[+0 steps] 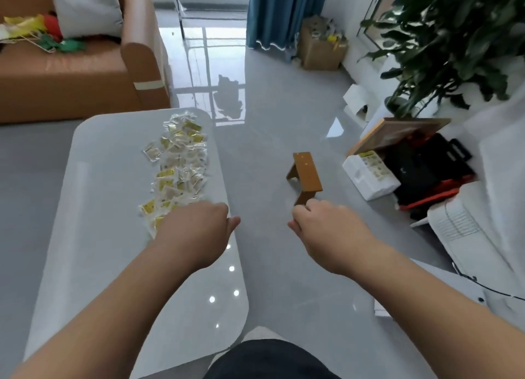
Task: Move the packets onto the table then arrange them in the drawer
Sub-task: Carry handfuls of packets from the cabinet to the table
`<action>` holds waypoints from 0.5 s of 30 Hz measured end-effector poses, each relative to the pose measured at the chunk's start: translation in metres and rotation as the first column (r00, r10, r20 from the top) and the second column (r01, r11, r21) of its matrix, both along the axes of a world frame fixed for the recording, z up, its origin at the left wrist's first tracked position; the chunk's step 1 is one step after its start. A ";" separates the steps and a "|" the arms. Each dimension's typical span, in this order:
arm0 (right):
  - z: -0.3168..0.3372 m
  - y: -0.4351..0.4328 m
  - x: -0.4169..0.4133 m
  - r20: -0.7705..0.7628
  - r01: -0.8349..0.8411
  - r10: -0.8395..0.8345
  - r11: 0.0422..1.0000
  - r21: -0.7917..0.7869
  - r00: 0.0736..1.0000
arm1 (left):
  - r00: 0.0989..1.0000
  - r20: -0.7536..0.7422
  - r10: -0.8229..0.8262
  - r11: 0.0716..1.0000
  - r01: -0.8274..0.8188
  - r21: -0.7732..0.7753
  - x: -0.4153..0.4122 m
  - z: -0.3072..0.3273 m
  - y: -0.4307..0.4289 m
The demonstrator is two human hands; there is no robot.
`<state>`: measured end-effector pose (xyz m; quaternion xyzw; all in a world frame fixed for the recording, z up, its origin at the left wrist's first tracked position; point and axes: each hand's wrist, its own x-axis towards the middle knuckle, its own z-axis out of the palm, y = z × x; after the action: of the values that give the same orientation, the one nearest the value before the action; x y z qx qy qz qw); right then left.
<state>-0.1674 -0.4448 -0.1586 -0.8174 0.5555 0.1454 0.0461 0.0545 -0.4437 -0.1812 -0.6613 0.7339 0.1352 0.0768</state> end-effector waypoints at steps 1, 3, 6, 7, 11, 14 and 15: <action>-0.001 -0.021 -0.013 0.014 -0.009 0.009 1.000 0.008 1.000 | 1.000 -0.001 0.008 1.000 -0.008 -0.001 -0.014 0.002 -0.016; -0.004 -0.063 -0.035 0.052 -0.029 0.027 0.999 0.029 0.998 | 0.999 -0.003 0.048 0.999 -0.048 0.000 -0.039 0.006 -0.047; -0.012 -0.129 -0.064 0.096 -0.094 0.089 0.994 0.055 0.991 | 0.992 0.024 0.124 0.992 -0.124 0.019 -0.070 0.003 -0.091; -0.017 -0.151 -0.073 0.090 -0.128 0.122 0.990 0.055 0.988 | 0.987 0.029 0.155 0.987 -0.156 0.029 -0.080 0.000 -0.103; -0.029 -0.237 -0.104 0.036 -0.284 0.282 0.958 0.044 0.959 | 0.952 0.068 0.297 0.953 -0.300 0.032 -0.119 -0.007 -0.150; -0.027 -0.295 -0.119 0.000 -0.449 0.449 0.893 0.039 0.894 | 0.899 0.063 0.433 0.895 -0.437 0.088 -0.147 0.000 -0.179; -0.026 -0.313 -0.123 0.008 -0.488 0.489 0.871 0.059 0.872 | 0.884 0.062 0.464 0.878 -0.468 0.098 -0.155 0.003 -0.189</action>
<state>-0.2903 -0.7581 -0.1846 -0.9289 0.3266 0.1718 0.0302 -0.1008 -0.6323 -0.1780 -0.8155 0.5430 0.1781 0.0918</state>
